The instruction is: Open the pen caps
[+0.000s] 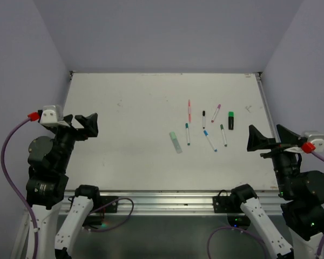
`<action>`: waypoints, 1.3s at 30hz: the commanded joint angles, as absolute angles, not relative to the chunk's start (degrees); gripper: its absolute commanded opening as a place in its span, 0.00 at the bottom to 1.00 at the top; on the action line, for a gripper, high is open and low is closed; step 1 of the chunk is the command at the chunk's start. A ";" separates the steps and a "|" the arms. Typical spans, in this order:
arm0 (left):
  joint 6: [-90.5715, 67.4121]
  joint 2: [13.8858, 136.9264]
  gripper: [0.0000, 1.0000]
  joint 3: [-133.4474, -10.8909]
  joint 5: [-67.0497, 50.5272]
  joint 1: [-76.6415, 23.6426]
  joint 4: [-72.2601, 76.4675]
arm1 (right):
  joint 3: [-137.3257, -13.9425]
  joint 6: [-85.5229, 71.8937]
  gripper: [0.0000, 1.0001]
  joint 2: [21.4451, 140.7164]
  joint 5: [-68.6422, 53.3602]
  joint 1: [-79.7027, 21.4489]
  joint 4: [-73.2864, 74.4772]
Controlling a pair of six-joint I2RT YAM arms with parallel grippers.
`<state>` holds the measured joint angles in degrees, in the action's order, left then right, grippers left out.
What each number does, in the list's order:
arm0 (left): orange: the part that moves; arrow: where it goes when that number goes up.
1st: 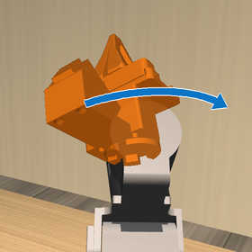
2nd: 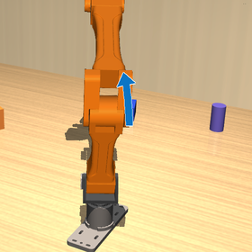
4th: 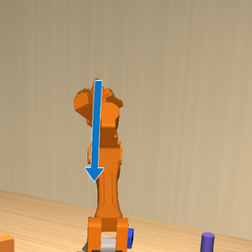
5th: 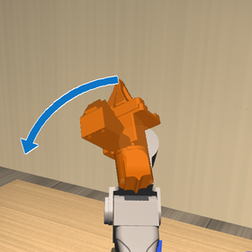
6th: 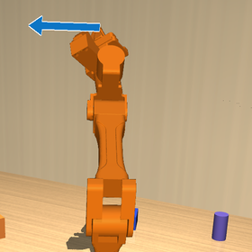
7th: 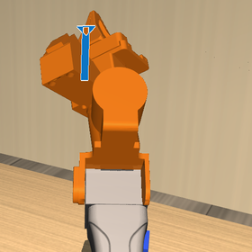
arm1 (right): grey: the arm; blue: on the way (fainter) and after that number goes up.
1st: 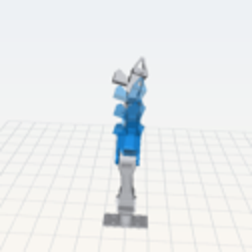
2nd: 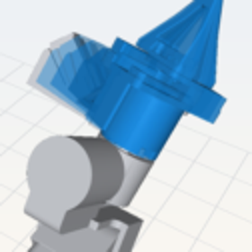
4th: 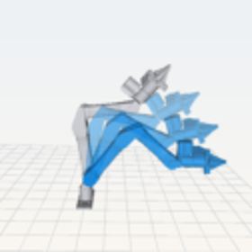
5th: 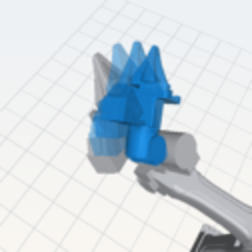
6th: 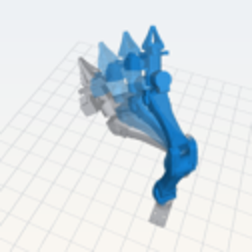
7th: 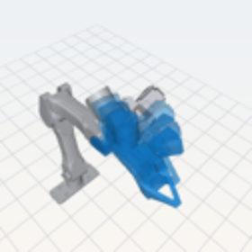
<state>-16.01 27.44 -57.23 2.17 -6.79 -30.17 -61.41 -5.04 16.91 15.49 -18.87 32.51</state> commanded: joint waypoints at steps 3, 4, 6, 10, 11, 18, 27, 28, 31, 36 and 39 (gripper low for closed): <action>-17.40 29.35 1.00 -57.13 2.81 -6.94 -27.69 | -61.08 -4.48 0.99 18.62 15.73 -19.25 30.41; -17.84 29.53 1.00 -56.78 2.64 -6.94 -27.69 | -60.91 -4.66 0.99 18.81 15.38 -19.25 30.58; -19.06 30.14 1.00 -56.08 2.29 -6.94 -27.86 | -60.29 -5.62 0.99 19.33 15.47 -19.25 30.94; -19.07 30.85 1.00 -54.49 2.63 -6.94 -29.35 | -60.03 -7.38 0.99 21.53 15.03 -19.25 32.95; -18.99 31.20 1.00 -54.41 2.90 -6.94 -29.62 | -59.86 -8.17 0.99 22.58 14.68 -19.25 33.74; -19.24 33.05 1.00 -52.56 5.09 -6.94 -30.06 | -60.20 -13.80 0.99 33.56 10.11 -19.25 39.36; -18.89 31.29 1.00 -47.64 8.26 -6.94 -30.59 | -60.92 -15.29 0.99 48.95 -5.09 -19.25 43.60; -19.07 31.12 1.00 -45.98 8.26 -6.86 -30.06 | -60.21 -15.73 0.99 50.52 -5.88 -19.34 42.90; -20.65 30.68 1.00 -42.21 7.04 -6.94 -27.88 | -56.79 -16.35 0.99 53.60 -5.89 -20.30 40.00; -22.50 31.64 1.00 -37.97 4.66 -6.86 -23.91 | -53.44 -17.05 0.98 58.35 -2.21 -25.39 35.43; -22.76 33.30 1.00 -36.57 3.96 -6.86 -21.36 | -52.74 -17.31 0.96 62.74 -0.09 -29.00 33.14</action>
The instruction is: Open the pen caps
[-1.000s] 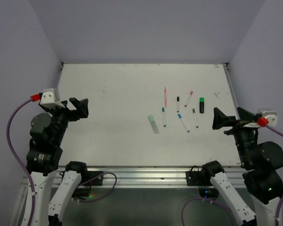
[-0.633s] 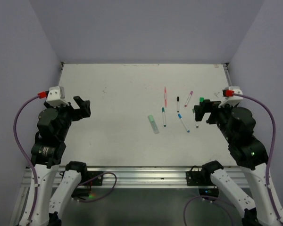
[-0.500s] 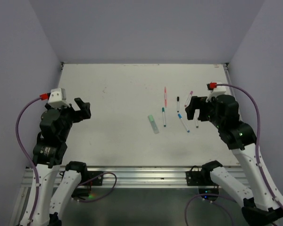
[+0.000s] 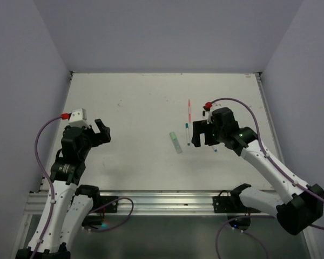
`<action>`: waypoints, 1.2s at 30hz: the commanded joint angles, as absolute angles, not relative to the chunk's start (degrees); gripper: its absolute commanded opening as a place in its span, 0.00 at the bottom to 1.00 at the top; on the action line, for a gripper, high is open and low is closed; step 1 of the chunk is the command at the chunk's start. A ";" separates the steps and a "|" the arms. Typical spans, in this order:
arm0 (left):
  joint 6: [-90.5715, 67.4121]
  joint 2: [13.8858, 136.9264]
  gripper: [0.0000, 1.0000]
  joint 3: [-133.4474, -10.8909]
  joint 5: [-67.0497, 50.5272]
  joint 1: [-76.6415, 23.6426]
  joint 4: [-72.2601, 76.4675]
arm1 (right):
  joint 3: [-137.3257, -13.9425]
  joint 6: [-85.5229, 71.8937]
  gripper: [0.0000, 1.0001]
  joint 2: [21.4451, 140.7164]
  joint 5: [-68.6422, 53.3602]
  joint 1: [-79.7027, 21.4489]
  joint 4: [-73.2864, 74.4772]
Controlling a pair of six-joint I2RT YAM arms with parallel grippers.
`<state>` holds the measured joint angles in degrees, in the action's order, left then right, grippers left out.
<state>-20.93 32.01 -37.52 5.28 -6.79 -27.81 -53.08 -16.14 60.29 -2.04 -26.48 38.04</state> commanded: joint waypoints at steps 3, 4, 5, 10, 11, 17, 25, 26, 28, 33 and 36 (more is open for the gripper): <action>-22.76 34.45 1.00 -36.21 3.25 -6.86 -20.92 | -51.42 -18.19 0.94 66.51 3.42 -32.77 29.54; -22.76 34.54 1.00 -36.04 2.99 -6.77 -21.00 | -50.89 -18.37 0.93 67.40 5.69 -33.83 28.49; -22.68 34.54 1.00 -36.04 3.08 -6.77 -21.01 | -50.89 -18.63 0.93 68.37 6.58 -35.84 26.91; -21.97 34.54 1.00 -35.77 3.43 -6.68 -20.74 | -52.38 -19.25 0.90 77.23 10.98 -40.77 23.91; -21.89 34.63 1.00 -35.77 3.34 -6.68 -20.66 | -52.56 -19.25 0.89 78.21 11.68 -41.65 22.95; -21.80 34.89 1.00 -35.60 2.99 -6.24 -20.92 | -53.43 -19.60 0.82 85.50 14.59 -44.73 19.52; -21.53 35.86 1.00 -35.86 2.28 -5.71 -20.83 | -56.42 -19.69 0.72 92.54 16.79 -47.29 17.58; -21.53 35.95 1.00 -35.95 2.20 -5.80 -20.92 | -56.51 -19.77 0.70 92.98 16.70 -47.37 17.40; -21.53 35.60 1.00 -35.77 2.11 -5.71 -21.00 | -56.60 -19.86 0.66 94.48 16.79 -47.37 16.70; -21.36 35.86 1.00 -35.86 2.20 -5.71 -20.57 | -56.69 -20.30 0.59 96.24 17.49 -47.37 16.08; -21.36 36.12 1.00 -35.86 1.58 -5.62 -20.83 | -56.34 -20.48 0.57 97.12 17.23 -47.37 15.56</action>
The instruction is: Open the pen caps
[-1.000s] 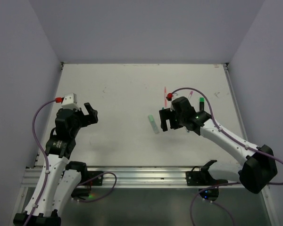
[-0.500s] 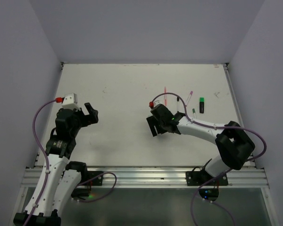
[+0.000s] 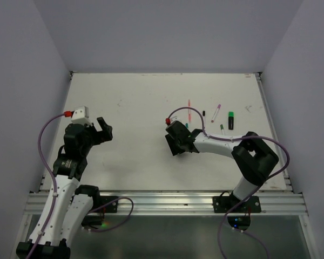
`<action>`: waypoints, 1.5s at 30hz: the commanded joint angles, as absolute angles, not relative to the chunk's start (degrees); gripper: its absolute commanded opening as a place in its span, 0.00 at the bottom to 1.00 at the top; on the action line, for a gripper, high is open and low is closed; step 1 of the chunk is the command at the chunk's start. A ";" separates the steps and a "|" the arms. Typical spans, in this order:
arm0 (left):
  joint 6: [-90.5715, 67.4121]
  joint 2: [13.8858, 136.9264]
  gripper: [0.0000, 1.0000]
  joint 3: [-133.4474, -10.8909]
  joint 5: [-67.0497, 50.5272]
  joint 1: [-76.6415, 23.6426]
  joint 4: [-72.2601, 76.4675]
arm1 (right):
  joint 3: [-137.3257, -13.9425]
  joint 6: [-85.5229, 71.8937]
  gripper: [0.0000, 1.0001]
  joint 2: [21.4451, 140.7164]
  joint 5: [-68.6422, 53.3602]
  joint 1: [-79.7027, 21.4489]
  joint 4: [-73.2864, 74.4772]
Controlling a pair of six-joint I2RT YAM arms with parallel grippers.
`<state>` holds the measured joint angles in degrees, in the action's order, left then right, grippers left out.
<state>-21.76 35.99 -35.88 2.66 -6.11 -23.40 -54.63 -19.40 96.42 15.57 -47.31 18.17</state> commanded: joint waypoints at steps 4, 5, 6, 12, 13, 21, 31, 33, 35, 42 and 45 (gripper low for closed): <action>-21.27 35.60 1.00 -35.77 1.58 -5.62 -20.83 | -55.37 -20.92 0.53 98.00 16.61 -47.37 14.68; -21.27 35.51 1.00 -35.60 1.67 -5.62 -20.66 | -55.28 -20.83 0.53 98.43 16.52 -47.37 14.76; -21.27 35.59 1.00 -35.68 1.58 -5.62 -20.65 | -55.28 -20.92 0.51 98.61 16.44 -47.46 14.85; -21.36 36.12 1.00 -35.60 0.27 -5.71 -20.39 | -54.41 -21.53 0.32 97.65 15.82 -47.37 14.59; -21.36 36.12 1.00 -35.60 -1.13 -5.63 -20.30 | -54.23 -21.45 0.29 97.39 15.73 -47.46 14.59; -23.46 34.98 1.00 -36.21 -8.68 -5.71 -19.51 | -53.44 -20.22 0.00 93.17 14.60 -47.37 13.28; -31.54 40.51 1.00 -42.18 -26.97 -5.80 -13.64 | -52.38 -15.73 0.00 80.69 13.97 -52.11 5.64; -33.83 42.01 1.00 -44.19 -27.33 -6.24 -11.35 | -52.30 -15.56 0.00 78.05 13.97 -53.35 3.70; -36.28 43.15 1.00 -45.52 -26.72 -7.46 -9.59 | -52.29 -15.03 0.00 75.95 13.97 -54.75 0.80; -40.95 47.02 1.00 -47.55 -15.74 -18.96 -3.26 | -51.94 -13.01 0.00 72.43 11.43 -57.30 -6.32; -42.01 48.77 1.00 -46.93 -13.11 -23.18 -1.05 | -51.42 -12.57 0.00 71.37 10.02 -57.74 -7.99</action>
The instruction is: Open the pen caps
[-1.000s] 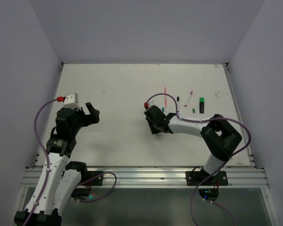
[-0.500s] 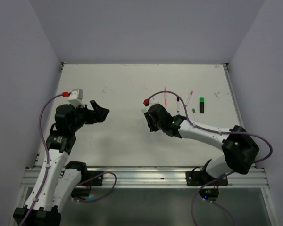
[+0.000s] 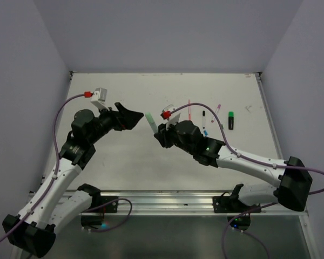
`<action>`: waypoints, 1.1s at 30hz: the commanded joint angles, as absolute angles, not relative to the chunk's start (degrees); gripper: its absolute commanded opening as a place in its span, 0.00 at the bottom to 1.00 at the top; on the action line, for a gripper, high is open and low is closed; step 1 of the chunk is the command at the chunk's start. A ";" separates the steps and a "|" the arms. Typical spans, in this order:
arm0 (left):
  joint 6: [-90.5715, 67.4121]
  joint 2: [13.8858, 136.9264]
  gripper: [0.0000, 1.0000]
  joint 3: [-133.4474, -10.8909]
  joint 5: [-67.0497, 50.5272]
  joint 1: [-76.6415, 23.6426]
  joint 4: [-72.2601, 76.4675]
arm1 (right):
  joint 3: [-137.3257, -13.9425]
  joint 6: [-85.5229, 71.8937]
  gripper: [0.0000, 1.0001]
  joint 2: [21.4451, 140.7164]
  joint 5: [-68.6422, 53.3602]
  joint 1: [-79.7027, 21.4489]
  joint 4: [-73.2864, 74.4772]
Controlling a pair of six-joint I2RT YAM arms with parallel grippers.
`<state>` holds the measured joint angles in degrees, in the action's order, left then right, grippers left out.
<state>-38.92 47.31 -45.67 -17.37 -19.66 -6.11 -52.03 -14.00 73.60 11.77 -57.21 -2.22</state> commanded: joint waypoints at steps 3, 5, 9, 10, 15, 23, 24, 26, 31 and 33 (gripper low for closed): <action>-41.66 51.23 0.98 -47.28 -9.16 -27.40 1.06 | -50.63 -12.57 0.00 70.23 9.84 -58.01 -8.96; -41.57 52.73 0.96 -47.63 -6.61 -29.43 0.79 | -50.28 -12.48 0.00 69.61 10.28 -58.10 -9.31; -40.52 55.45 0.89 -48.69 1.38 -35.40 0.97 | -49.83 -12.13 0.00 69.61 10.37 -58.18 -9.58; -39.91 56.76 0.88 -49.39 2.54 -36.29 0.71 | -49.83 -11.78 0.00 69.87 9.94 -58.27 -9.41; -39.29 59.06 0.85 -51.41 8.08 -39.20 0.09 | -49.05 -11.25 0.00 69.35 9.75 -58.54 -9.93; -39.55 60.56 0.72 -51.50 8.79 -39.37 0.61 | -48.25 -10.72 0.00 69.00 9.93 -58.71 -10.46; -39.64 60.73 0.69 -51.50 8.70 -39.37 0.62 | -48.16 -10.81 0.00 68.99 10.02 -58.71 -10.46; -39.81 60.91 0.68 -51.24 8.61 -39.29 0.70 | -48.08 -10.72 0.00 68.82 10.11 -58.71 -10.63; -40.17 60.91 0.62 -50.01 7.47 -39.37 1.40 | -47.73 -10.81 0.00 68.64 10.02 -58.71 -11.16; -40.25 60.82 0.57 -49.49 7.03 -39.29 1.84 | -47.55 -10.98 0.00 68.64 9.84 -58.71 -11.34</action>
